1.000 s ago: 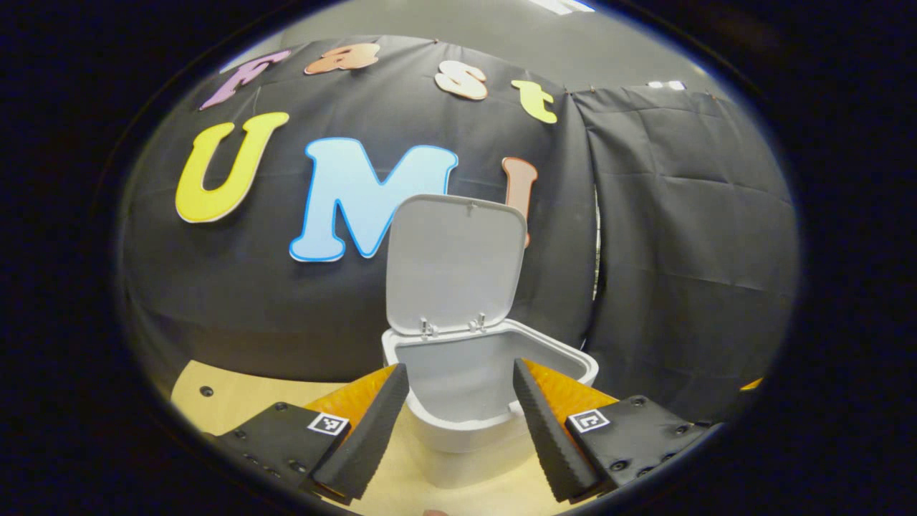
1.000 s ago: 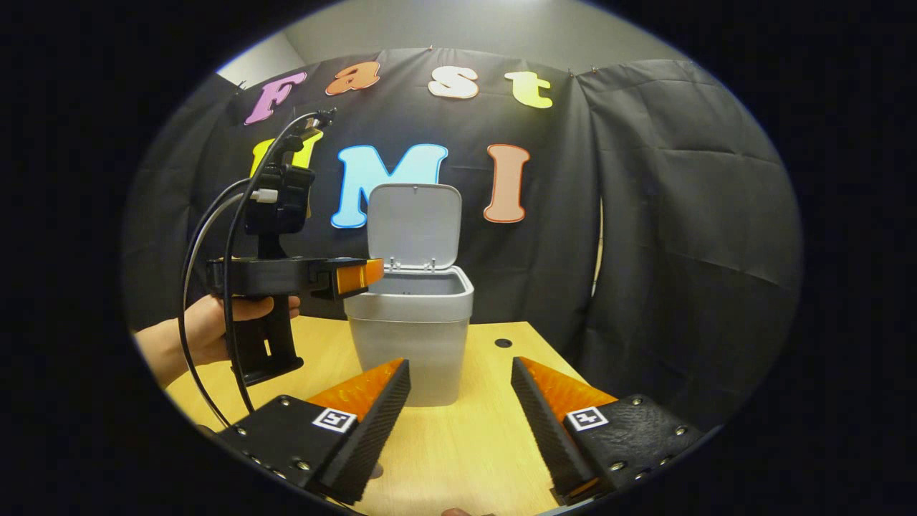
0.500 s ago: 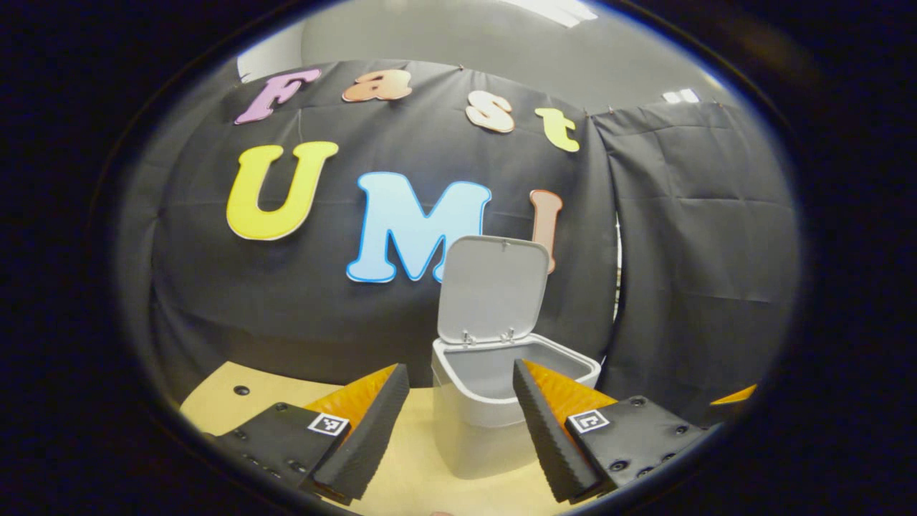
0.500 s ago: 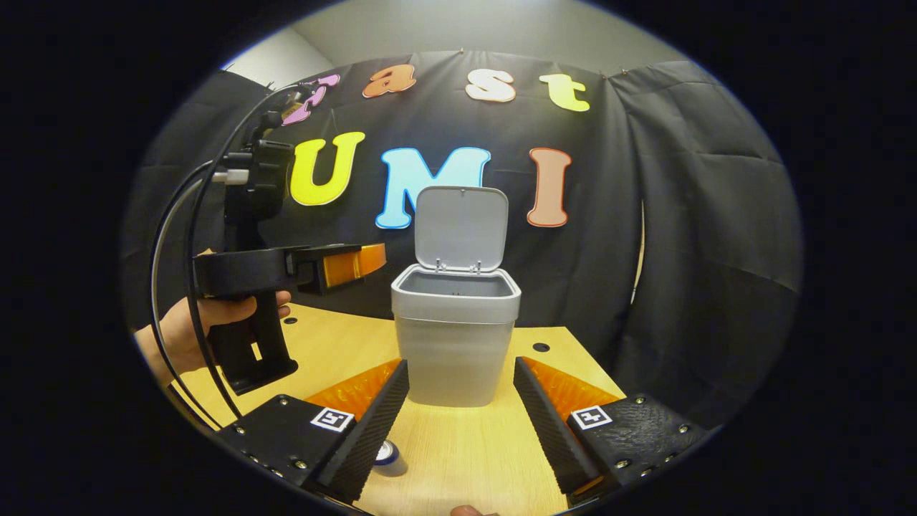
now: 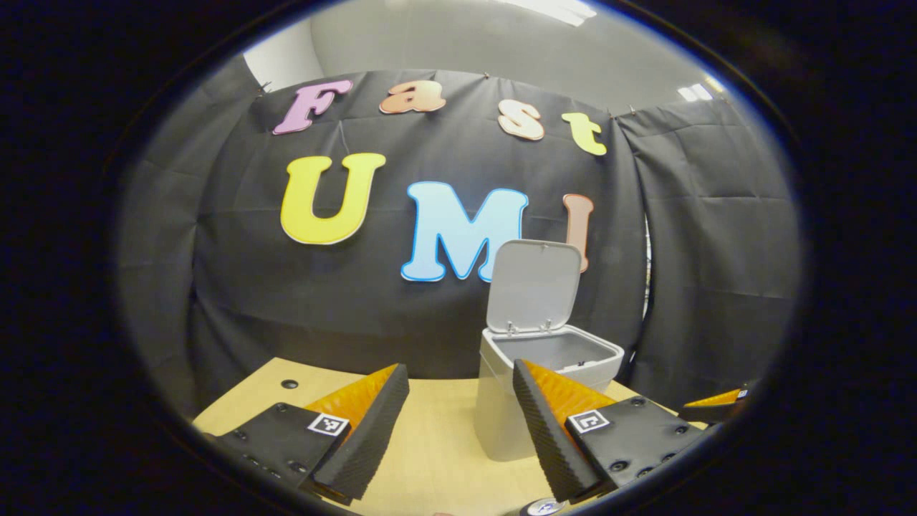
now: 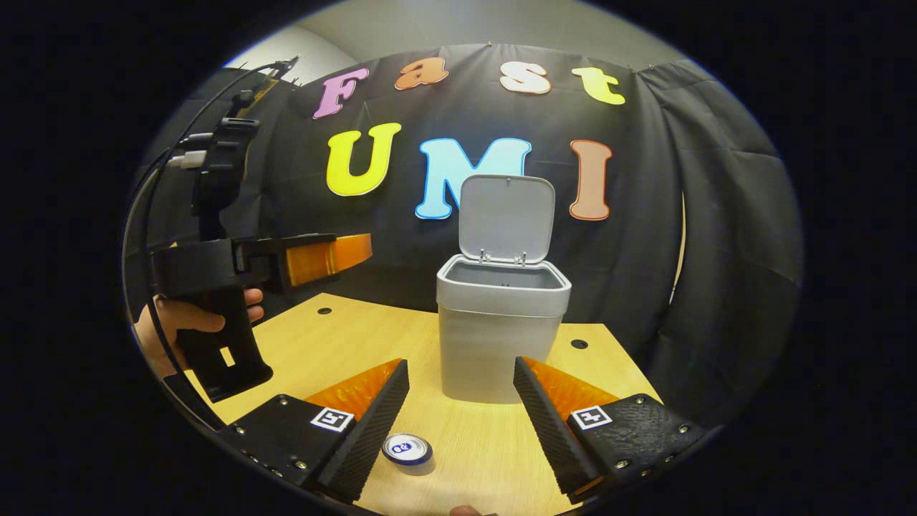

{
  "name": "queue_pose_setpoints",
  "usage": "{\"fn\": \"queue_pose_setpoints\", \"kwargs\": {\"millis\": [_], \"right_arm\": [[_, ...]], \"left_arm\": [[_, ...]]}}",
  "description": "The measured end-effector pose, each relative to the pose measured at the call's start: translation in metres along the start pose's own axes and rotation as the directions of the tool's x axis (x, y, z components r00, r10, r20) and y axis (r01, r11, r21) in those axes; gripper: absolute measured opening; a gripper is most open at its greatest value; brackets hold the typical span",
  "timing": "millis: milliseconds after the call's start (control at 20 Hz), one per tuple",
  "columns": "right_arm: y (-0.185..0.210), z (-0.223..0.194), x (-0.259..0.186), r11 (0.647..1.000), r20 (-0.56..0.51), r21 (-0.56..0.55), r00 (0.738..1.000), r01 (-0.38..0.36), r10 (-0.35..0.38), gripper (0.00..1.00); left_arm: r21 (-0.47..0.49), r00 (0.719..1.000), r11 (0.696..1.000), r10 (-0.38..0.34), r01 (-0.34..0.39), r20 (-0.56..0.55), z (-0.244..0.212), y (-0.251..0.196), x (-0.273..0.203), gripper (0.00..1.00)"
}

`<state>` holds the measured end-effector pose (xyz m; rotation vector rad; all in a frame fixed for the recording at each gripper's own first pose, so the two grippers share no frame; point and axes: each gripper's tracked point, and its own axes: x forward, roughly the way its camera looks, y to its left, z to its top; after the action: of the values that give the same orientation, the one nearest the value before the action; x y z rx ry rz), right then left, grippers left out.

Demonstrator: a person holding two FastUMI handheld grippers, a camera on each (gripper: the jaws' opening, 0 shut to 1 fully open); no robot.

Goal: Press the lid of the desktop garbage bin to open it, pick up the crumpled paper on the desktop and throw it into the bin, then pick up the pop can on the desktop and drop it into the bin, and finally close the garbage bin lid.

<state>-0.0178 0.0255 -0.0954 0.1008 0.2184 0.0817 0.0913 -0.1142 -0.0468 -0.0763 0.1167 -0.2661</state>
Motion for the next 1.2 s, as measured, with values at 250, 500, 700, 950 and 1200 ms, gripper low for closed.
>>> {"fn": "queue_pose_setpoints", "kwargs": {"millis": [250, 500, 700, 950, 1200], "right_arm": [[0.021, -0.025, 0.011, 0.997, -0.091, 0.031, 0.993, -0.074, 0.076, 0.95], [0.035, -0.05, 0.019, 0.992, -0.182, 0.029, 0.975, -0.123, 0.126, 0.95], [0.043, -0.068, 0.022, 0.987, -0.258, 0.026, 0.953, -0.157, 0.158, 0.95], [0.048, -0.104, 0.023, 0.985, -0.376, 0.039, 0.911, -0.17, 0.173, 0.95], [0.055, -0.131, 0.022, 0.979, -0.481, 0.096, 0.853, -0.179, 0.203, 0.95]], "left_arm": [[-0.013, 0.998, 0.997, 0.07, -0.07, 0.006, -0.001, 0.031, -0.025, 0.95], [-0.026, 0.991, 0.99, 0.135, -0.135, 0.013, -0.003, 0.056, -0.044, 0.95], [-0.024, 0.985, 0.985, 0.174, -0.173, 0.021, 0.0, 0.067, -0.059, 0.95], [0.004, 0.979, 0.979, 0.203, -0.204, 0.032, 0.005, 0.077, -0.082, 0.95], [0.011, 0.979, 0.979, 0.203, -0.204, 0.022, -0.005, 0.073, -0.091, 0.95]]}}
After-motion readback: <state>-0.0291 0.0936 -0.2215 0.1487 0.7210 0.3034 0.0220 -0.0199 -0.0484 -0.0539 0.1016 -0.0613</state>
